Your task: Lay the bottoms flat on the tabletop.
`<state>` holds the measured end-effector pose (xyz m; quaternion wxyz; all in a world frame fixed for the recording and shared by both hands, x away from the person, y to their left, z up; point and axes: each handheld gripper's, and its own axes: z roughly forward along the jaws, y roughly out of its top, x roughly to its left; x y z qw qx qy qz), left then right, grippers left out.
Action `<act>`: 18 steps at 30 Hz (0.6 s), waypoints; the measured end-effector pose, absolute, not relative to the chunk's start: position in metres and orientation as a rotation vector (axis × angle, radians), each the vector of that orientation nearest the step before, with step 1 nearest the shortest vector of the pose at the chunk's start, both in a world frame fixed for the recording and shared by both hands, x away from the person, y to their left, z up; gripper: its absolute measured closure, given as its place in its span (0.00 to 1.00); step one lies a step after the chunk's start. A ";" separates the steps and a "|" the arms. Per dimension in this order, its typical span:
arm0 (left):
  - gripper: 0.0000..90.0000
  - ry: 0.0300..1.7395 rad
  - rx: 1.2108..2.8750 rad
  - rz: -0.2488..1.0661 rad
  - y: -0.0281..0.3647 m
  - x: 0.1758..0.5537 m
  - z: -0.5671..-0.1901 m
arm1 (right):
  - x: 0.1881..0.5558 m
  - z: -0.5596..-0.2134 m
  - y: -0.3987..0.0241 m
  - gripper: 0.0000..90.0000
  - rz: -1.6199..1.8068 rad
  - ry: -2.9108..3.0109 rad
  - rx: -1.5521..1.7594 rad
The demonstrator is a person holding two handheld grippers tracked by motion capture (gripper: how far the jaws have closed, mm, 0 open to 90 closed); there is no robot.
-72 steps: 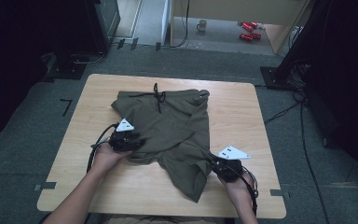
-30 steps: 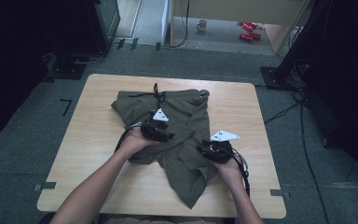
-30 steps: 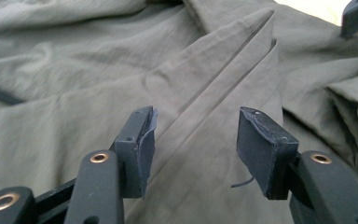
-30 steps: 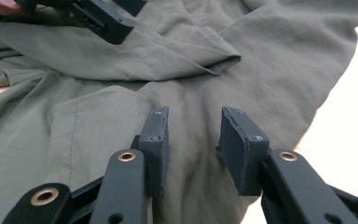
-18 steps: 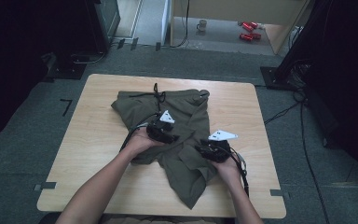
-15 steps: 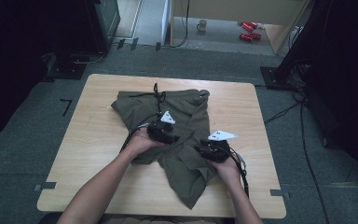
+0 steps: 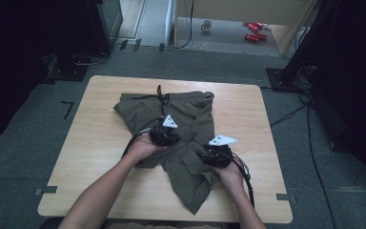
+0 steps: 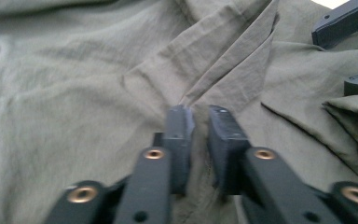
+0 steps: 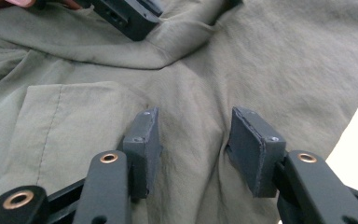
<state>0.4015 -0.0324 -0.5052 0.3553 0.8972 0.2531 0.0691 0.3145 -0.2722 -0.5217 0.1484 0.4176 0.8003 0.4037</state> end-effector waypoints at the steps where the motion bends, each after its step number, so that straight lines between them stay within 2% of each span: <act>1: 0.97 0.657 2.327 0.177 -0.032 0.401 -0.504 | 0.314 -0.522 -0.272 0.58 1.165 2.298 1.203; 10: 0.99 0.691 2.292 0.198 -0.015 0.399 -0.480 | 0.313 -0.522 -0.273 0.58 1.168 2.293 1.215; 18: 0.99 0.762 2.183 0.278 0.027 0.395 -0.447 | 0.311 -0.522 -0.271 0.56 1.147 2.287 1.201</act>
